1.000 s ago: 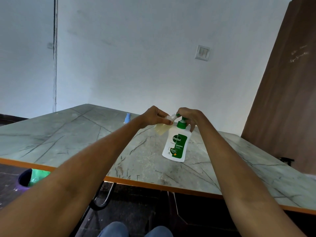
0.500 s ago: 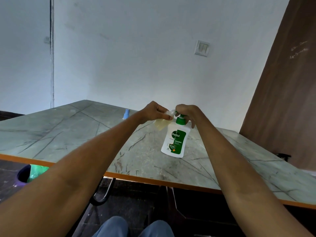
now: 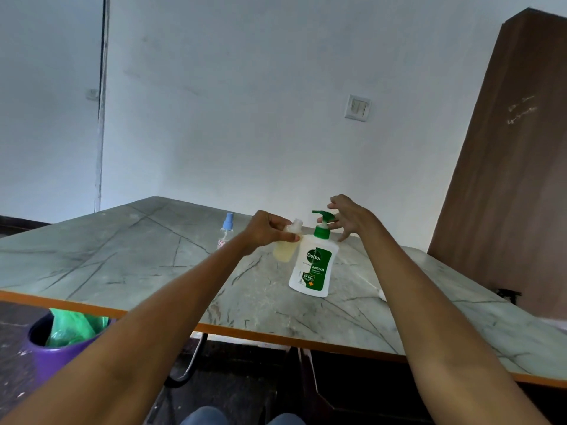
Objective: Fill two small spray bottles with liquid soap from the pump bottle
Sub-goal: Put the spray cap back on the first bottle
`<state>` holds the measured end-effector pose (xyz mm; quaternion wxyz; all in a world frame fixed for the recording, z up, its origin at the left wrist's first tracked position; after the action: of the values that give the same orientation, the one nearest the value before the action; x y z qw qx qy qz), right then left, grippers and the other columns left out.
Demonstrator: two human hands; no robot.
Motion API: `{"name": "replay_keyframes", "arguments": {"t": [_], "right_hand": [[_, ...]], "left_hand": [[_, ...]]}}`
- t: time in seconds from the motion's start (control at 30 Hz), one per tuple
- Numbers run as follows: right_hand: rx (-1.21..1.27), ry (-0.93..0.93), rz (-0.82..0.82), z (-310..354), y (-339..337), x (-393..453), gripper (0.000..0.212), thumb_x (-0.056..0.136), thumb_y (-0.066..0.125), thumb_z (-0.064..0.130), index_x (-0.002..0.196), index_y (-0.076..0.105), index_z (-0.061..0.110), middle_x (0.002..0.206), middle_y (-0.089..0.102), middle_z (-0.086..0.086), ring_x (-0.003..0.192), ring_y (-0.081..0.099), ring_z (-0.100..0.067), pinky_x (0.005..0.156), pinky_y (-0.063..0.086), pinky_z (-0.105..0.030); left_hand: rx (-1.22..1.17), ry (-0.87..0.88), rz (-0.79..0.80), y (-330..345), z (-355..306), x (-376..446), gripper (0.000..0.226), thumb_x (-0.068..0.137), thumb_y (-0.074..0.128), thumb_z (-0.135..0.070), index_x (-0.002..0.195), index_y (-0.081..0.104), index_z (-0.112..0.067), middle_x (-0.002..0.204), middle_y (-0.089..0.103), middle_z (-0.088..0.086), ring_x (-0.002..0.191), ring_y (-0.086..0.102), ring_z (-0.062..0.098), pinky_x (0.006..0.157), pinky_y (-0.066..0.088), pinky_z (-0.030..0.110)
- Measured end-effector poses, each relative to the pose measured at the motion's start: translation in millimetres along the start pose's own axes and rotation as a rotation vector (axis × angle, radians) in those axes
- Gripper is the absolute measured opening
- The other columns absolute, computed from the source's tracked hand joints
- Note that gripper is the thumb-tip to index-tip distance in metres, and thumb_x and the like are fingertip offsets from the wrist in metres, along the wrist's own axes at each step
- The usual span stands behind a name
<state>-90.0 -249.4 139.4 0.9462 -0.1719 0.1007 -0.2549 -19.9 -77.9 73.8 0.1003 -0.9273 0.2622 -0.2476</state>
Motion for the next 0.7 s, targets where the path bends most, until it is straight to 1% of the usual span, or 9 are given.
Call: {"name": "replay_keyframes", "arguments": {"t": [0.1,0.17,0.23,0.37,0.43,0.5,0.6,0.63,0.7], "right_hand": [[0.021,-0.025,-0.022,-16,-12,-4,0.047,0.099,0.025,0.029,0.143,0.026,0.013,0.118,0.057,-0.016,0.1,0.054,-0.027,0.109,0.02,-0.058],[0.018,-0.034,-0.033,-32,-17,-6,0.045,0.1,0.027,0.029,0.141,0.028,0.013,0.113,0.057,-0.014,0.098,0.054,-0.026,0.105,0.026,-0.056],[-0.022,-0.018,-0.066,-51,-21,-7,0.042,0.1,0.031,0.029,0.139,0.031,0.013,0.114,0.058,-0.014,0.09,0.057,-0.024,0.096,0.036,-0.05],[-0.108,-0.002,-0.134,-86,-31,-10,0.025,0.097,0.041,0.019,0.121,0.042,0.01,0.094,0.058,-0.009,0.071,0.053,-0.018,0.068,0.046,-0.033],[-0.145,-0.008,-0.171,-96,-40,-11,0.023,0.095,0.044,0.016,0.117,0.045,0.009,0.096,0.057,-0.01,0.069,0.053,-0.017,0.06,0.046,-0.029],[-0.224,-0.014,-0.227,-103,-51,-12,0.018,0.094,0.045,0.016,0.11,0.05,0.007,0.097,0.055,-0.01,0.065,0.051,-0.016,0.057,0.041,-0.026],[-0.434,-0.054,-0.377,-119,-70,-9,0.005,0.09,0.046,0.009,0.09,0.049,0.004,0.087,0.052,-0.012,0.069,0.051,-0.022,0.056,0.037,-0.024],[-0.52,-0.056,-0.411,-127,-75,-9,0.006,0.088,0.045,0.006,0.083,0.046,0.005,0.083,0.05,-0.011,0.072,0.05,-0.022,0.059,0.037,-0.024],[-0.666,-0.014,-0.417,-144,-81,-4,0.019,0.086,0.043,0.006,0.067,0.039,0.006,0.072,0.045,-0.006,0.064,0.045,-0.019,0.056,0.034,-0.024]], "left_hand": [[-0.027,-0.005,0.009,1,9,-12,0.043,0.07,0.078,-0.009,0.109,0.065,0.004,0.092,0.063,0.012,0.084,0.056,0.019,0.074,0.048,0.023],[-0.024,-0.025,0.019,2,16,-19,0.043,0.07,0.077,-0.009,0.109,0.065,0.003,0.093,0.062,0.011,0.086,0.057,0.021,0.078,0.049,0.028],[-0.02,-0.044,0.019,3,21,-28,0.042,0.069,0.078,-0.008,0.108,0.066,0.003,0.094,0.064,0.012,0.088,0.058,0.022,0.082,0.049,0.033],[0.016,-0.058,-0.007,6,28,-42,0.043,0.071,0.076,-0.007,0.11,0.064,0.006,0.102,0.066,0.013,0.094,0.059,0.024,0.086,0.05,0.038],[0.044,-0.05,-0.017,9,30,-47,0.042,0.072,0.075,-0.006,0.11,0.063,0.007,0.098,0.063,0.01,0.092,0.057,0.022,0.078,0.049,0.03],[0.073,-0.043,-0.04,13,32,-49,0.042,0.072,0.075,-0.006,0.111,0.063,0.007,0.095,0.061,0.009,0.088,0.055,0.02,0.071,0.045,0.024],[0.097,-0.04,-0.082,15,35,-51,0.042,0.075,0.073,-0.008,0.112,0.062,0.009,0.097,0.06,0.007,0.092,0.054,0.021,0.079,0.043,0.029],[0.1,-0.038,-0.092,15,36,-51,0.042,0.075,0.074,-0.01,0.111,0.062,0.009,0.097,0.06,0.008,0.092,0.054,0.021,0.079,0.043,0.029],[0.109,-0.024,-0.102,15,37,-51,0.041,0.072,0.077,-0.015,0.105,0.066,0.006,0.089,0.062,0.008,0.084,0.055,0.02,0.071,0.042,0.025]]}}
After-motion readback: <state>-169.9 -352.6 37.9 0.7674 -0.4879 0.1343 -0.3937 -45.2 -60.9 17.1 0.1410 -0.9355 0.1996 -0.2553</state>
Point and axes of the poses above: each hand's wrist, its own x-axis towards the middle knuckle, its own y-axis out of the palm, z = x × y, the point moved 2 cm from there along x, towards the middle knuckle
